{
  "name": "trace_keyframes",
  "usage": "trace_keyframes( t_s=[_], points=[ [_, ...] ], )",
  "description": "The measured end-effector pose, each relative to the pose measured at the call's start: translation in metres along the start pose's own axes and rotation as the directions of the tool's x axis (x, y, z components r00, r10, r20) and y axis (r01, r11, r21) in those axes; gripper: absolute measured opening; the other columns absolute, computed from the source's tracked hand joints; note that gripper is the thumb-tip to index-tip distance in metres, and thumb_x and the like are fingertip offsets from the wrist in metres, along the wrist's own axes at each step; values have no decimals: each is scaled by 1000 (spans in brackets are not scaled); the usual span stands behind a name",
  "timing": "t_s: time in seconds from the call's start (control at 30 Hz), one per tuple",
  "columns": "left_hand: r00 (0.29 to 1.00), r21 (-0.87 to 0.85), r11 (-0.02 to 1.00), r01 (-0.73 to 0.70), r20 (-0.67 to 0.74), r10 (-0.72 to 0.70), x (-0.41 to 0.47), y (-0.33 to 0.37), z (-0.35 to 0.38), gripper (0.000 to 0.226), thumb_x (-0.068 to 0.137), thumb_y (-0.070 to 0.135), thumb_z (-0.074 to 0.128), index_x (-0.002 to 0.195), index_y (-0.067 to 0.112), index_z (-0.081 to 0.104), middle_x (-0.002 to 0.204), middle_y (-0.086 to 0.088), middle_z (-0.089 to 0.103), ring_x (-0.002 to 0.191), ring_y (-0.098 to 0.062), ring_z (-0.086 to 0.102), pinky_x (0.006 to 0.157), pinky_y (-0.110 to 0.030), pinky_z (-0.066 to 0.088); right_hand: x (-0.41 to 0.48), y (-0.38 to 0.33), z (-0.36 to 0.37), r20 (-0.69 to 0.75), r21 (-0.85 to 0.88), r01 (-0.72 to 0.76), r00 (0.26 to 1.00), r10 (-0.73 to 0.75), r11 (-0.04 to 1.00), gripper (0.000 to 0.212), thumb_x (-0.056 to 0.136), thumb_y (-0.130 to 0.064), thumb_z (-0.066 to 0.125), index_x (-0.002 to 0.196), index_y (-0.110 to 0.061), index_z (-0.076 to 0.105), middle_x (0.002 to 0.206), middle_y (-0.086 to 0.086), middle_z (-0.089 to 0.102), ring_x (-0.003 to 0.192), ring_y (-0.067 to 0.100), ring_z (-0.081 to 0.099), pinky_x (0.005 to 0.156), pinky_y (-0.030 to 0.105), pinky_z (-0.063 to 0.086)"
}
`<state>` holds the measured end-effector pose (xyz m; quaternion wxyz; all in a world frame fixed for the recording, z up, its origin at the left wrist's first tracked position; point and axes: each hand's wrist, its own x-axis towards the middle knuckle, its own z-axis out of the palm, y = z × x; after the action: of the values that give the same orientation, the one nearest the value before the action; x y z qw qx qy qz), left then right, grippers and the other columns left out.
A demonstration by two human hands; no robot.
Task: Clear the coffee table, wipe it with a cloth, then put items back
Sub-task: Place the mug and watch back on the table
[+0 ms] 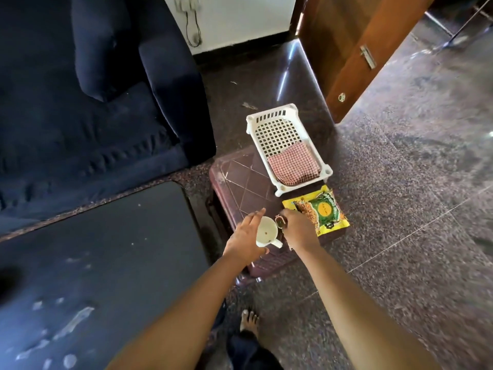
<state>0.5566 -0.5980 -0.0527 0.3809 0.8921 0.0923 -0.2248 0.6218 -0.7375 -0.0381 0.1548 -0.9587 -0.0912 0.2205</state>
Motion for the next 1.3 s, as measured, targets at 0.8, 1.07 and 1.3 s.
trace_keyframes(
  t_s=[0.8, 1.07, 1.3],
  points=[
    [813, -421, 897, 134, -471, -343, -197, -205, -85, 70, 58, 31, 83, 118, 39, 46, 110, 21, 55, 103, -2, 54, 85, -21, 44, -60, -175, 93, 190, 383, 42, 974, -124, 923, 24, 73, -9, 73, 89, -25, 62, 76, -7, 64, 70, 11, 58, 57, 11, 39],
    [619, -515, 804, 297, -537, -573, -298, -337, -131, 66, 57, 38, 83, 113, 36, 47, 110, 18, 54, 102, -7, 53, 84, -27, 44, -123, -310, 192, 258, 481, 61, 943, -208, 875, 25, 71, -8, 71, 80, -29, 63, 66, -12, 65, 68, 14, 61, 69, 30, 49],
    [567, -527, 749, 401, -500, -655, -319, -426, -143, 64, 63, 33, 81, 116, 31, 45, 114, 14, 49, 108, -13, 50, 76, -27, 39, -150, -368, 259, 283, 499, 55, 933, -223, 865, 24, 73, -1, 67, 86, -22, 63, 68, -3, 65, 57, 10, 64, 59, 23, 50]
  ],
)
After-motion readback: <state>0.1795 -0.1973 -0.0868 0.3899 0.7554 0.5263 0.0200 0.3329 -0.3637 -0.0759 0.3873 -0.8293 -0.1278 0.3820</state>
